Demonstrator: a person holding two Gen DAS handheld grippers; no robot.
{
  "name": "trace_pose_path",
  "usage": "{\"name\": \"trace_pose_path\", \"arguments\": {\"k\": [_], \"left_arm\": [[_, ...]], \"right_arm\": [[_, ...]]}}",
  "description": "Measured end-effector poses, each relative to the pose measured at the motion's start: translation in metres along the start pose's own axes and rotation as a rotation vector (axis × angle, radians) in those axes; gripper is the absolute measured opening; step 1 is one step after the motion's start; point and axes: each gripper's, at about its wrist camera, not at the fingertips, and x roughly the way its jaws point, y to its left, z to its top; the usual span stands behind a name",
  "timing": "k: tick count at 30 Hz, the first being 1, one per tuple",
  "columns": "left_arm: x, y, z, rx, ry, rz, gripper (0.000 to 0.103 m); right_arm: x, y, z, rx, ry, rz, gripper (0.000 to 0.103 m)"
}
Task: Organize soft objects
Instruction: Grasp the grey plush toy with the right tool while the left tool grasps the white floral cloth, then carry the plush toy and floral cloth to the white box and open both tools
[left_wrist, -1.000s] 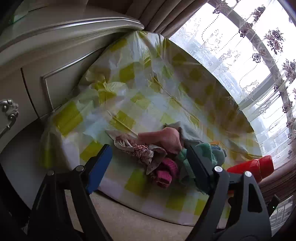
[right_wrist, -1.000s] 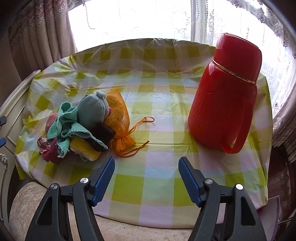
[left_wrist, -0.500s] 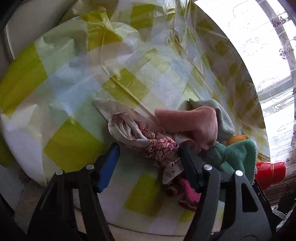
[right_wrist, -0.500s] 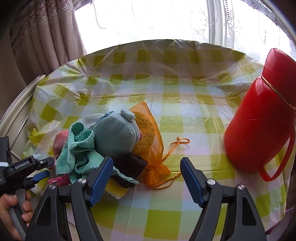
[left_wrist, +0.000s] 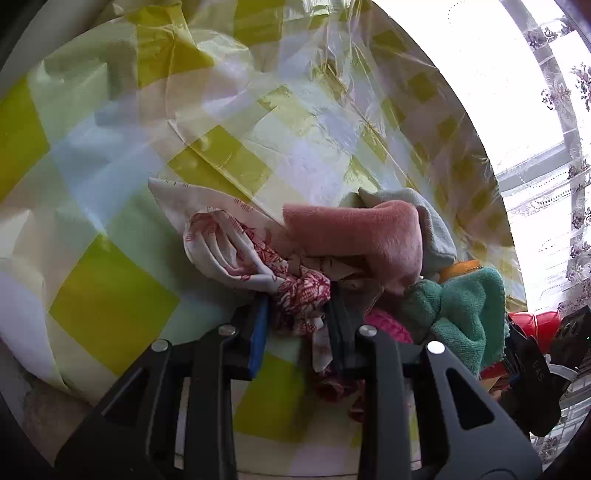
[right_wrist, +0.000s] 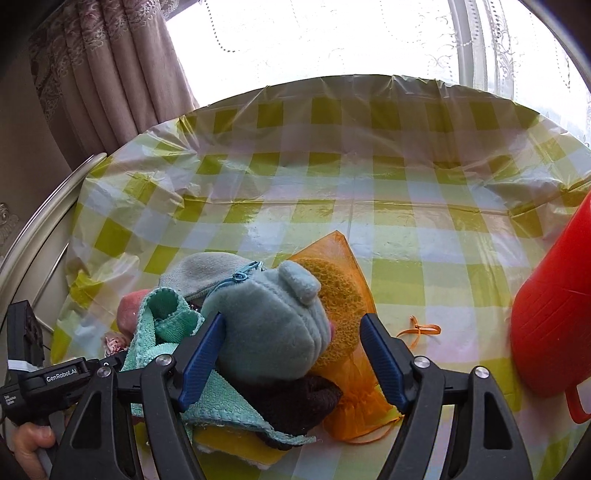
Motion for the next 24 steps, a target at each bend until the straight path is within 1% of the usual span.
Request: {"name": "trace_pose_path", "arguments": {"k": [1, 2, 3, 4, 8, 9, 11, 14, 17, 24], "left_arm": [[-0.001, -0.001, 0.000, 0.006, -0.005, -0.002, 0.029], [-0.002, -0.002, -0.001, 0.012, -0.009, -0.004, 0.028], [-0.003, -0.002, -0.001, 0.017, -0.013, -0.004, 0.028], [-0.004, -0.003, -0.002, 0.021, -0.018, -0.002, 0.027], [-0.008, -0.004, -0.002, 0.030, -0.046, 0.003, 0.027], [-0.010, -0.005, -0.003, 0.032, -0.053, 0.004, 0.027], [-0.014, -0.005, -0.005, 0.041, -0.066, 0.008, 0.027], [-0.021, -0.008, -0.009, 0.058, -0.091, 0.015, 0.027], [-0.030, -0.011, -0.012, 0.079, -0.126, 0.023, 0.026], [-0.057, -0.026, -0.025, 0.155, -0.223, 0.042, 0.026]], "right_arm": [[0.002, 0.001, 0.001, -0.003, -0.001, 0.010, 0.075], [0.003, 0.003, 0.001, -0.008, -0.002, 0.017, 0.070], [0.004, 0.004, 0.000, -0.017, -0.003, 0.022, 0.063], [0.004, 0.006, 0.000, -0.028, -0.002, 0.023, 0.054], [-0.005, 0.009, -0.003, -0.051, -0.029, 0.019, 0.039], [-0.008, 0.008, -0.004, -0.046, -0.036, 0.019, 0.038], [-0.013, 0.007, -0.006, -0.043, -0.045, 0.021, 0.032], [-0.023, 0.003, -0.009, -0.031, -0.064, 0.014, 0.026], [-0.038, -0.004, -0.011, -0.005, -0.097, 0.005, 0.023], [-0.084, -0.022, -0.013, 0.041, -0.183, -0.022, 0.023]]}}
